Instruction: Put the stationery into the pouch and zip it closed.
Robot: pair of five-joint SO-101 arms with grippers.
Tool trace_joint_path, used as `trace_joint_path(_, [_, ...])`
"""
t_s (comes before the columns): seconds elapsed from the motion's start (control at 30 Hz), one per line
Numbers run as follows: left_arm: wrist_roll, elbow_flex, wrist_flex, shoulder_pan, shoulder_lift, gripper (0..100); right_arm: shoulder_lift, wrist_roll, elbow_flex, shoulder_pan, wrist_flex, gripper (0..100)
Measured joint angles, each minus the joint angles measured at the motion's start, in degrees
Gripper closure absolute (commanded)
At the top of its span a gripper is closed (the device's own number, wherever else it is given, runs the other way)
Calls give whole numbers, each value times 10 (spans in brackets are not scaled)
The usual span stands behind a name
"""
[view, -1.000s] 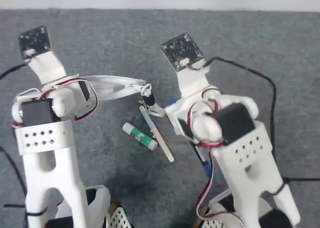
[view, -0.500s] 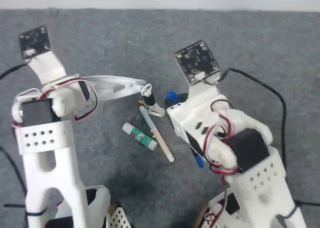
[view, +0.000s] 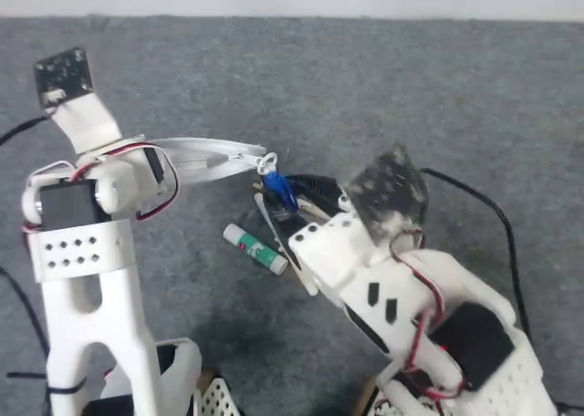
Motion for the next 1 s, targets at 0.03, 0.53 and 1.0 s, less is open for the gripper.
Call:
trace_joint_path(0.03, [0, 0, 0, 0, 0, 988, -15, 0, 14, 0, -19, 992])
trace_joint_path(0.53, [0, 0, 0, 0, 0, 988, -82, 0, 198, -4, -393, 992])
trace_joint_path(1.0, [0, 0, 0, 0, 0, 988, -32, 0, 198, -5, -613, 992])
